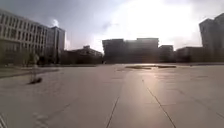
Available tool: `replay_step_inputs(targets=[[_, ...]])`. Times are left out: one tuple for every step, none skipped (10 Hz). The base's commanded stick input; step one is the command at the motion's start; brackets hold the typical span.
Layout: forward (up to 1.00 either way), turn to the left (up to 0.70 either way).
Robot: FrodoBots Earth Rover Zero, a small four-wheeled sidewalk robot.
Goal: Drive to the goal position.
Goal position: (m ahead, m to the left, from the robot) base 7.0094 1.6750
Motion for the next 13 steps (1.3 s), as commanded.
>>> replay_step_inputs(targets=[[1.0,0.03],[1.0,0.03],[1.0,0.03],[1.0,0.03],[1.0,0.03],[1.0,0.03],[1.0,0.03],[1.0,0.03],[1.0,0.03],[1.0,0.03],[1.0,0.02],[1.0,-0.06],[1.0,-0.19]])
